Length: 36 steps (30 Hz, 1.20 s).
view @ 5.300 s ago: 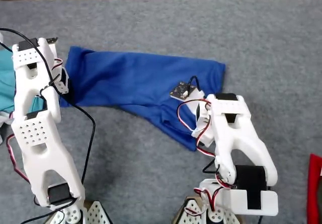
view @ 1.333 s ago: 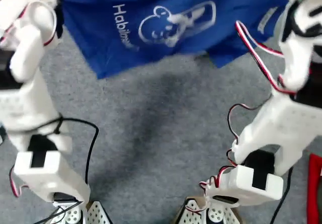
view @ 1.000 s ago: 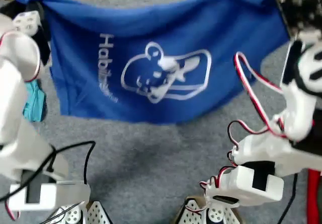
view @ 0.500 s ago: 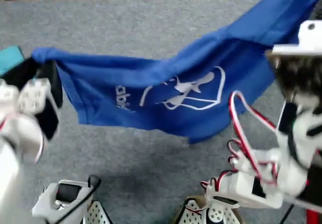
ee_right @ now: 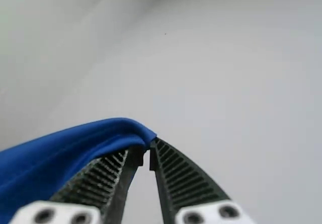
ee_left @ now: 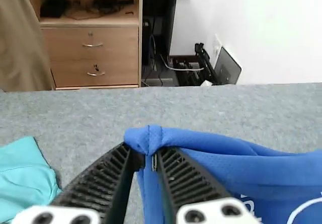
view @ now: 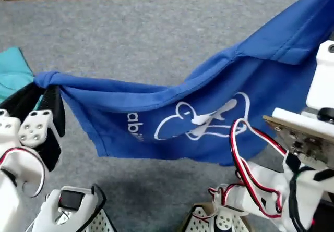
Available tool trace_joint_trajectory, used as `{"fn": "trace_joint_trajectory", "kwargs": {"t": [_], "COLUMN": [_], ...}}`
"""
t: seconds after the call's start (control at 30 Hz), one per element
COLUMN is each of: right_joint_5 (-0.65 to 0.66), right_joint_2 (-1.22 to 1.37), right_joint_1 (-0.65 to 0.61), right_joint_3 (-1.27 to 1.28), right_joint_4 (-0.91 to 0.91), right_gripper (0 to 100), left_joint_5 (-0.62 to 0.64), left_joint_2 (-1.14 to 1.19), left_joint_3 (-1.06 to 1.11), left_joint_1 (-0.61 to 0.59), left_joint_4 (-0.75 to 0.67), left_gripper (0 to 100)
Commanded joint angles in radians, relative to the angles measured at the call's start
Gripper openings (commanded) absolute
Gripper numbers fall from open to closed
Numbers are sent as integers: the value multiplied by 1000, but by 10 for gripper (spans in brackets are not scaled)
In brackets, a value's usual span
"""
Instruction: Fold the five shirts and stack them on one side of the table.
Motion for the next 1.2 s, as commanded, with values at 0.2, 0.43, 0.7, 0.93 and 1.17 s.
{"fn": "trace_joint_trajectory", "kwargs": {"t": [0.2,0.43,0.7,0.93,1.17], "right_joint_5": [-8,-8,0,0,0], "right_joint_2": [76,194,420,650,708], "right_joint_1": [5,2,-68,-87,-79], "right_joint_3": [173,269,263,262,262], "right_joint_4": [-21,-28,-40,-172,-143], "right_gripper": [5,5,5,5,5], "left_joint_5": [3,3,-2,-3,-41], "left_joint_2": [18,22,30,30,77], "left_joint_3": [267,621,980,1214,1275], "left_joint_1": [9,-46,-144,-144,-143], "left_joint_4": [-213,-549,-1034,-1323,-1361], "left_gripper": [19,20,20,20,20]}}
